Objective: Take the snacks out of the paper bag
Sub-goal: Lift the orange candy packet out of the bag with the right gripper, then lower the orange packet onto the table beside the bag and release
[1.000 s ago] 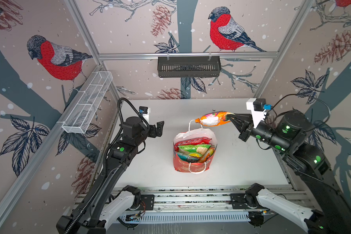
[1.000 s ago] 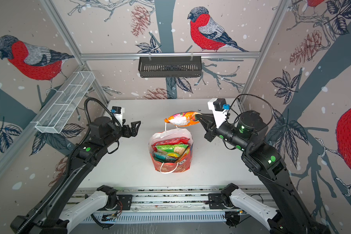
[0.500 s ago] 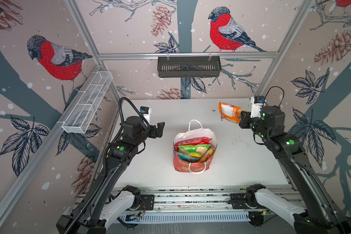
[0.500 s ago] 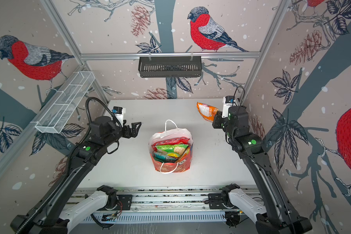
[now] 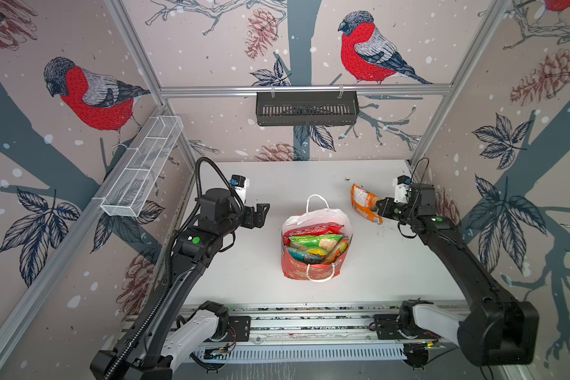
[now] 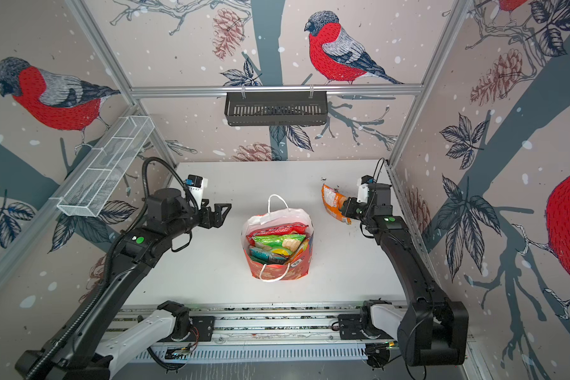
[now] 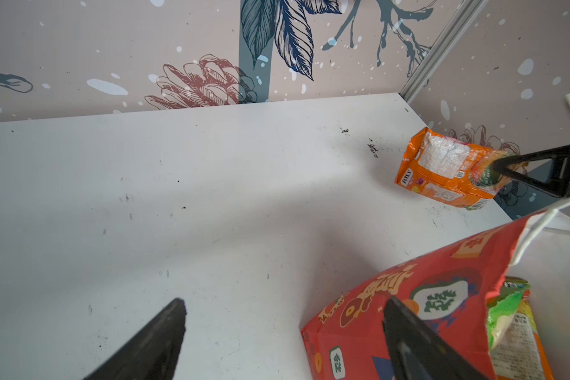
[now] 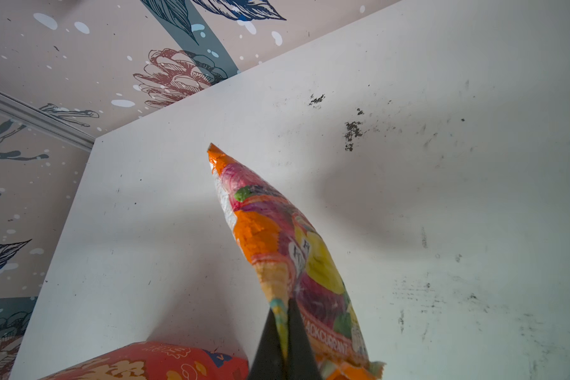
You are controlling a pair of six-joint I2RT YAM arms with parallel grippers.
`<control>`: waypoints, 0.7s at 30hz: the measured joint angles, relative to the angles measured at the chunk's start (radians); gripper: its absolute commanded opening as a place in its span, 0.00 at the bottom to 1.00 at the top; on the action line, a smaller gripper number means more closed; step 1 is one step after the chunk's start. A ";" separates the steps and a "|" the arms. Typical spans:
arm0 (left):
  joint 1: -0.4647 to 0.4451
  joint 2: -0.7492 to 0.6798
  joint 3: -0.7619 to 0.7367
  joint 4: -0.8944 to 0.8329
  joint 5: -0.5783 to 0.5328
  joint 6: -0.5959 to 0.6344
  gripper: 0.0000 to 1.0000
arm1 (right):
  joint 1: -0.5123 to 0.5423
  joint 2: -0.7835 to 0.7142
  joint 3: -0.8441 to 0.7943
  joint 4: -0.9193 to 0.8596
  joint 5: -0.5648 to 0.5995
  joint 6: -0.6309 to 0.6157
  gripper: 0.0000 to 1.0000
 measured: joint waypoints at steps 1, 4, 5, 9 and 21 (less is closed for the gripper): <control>0.000 0.000 0.001 -0.006 0.007 0.000 0.93 | -0.008 0.010 -0.007 0.012 -0.011 0.012 0.04; 0.000 0.000 0.005 -0.018 0.058 0.000 0.91 | -0.036 0.045 -0.035 0.026 -0.029 0.014 0.05; 0.000 -0.002 0.007 -0.021 0.079 0.000 0.90 | -0.047 0.056 -0.048 0.028 -0.033 0.015 0.06; -0.005 -0.008 0.014 -0.034 0.134 0.000 0.87 | -0.079 0.116 -0.093 0.055 -0.044 0.017 0.16; -0.205 0.026 0.067 -0.122 0.068 0.011 0.70 | -0.054 0.019 0.005 -0.054 -0.025 -0.044 0.54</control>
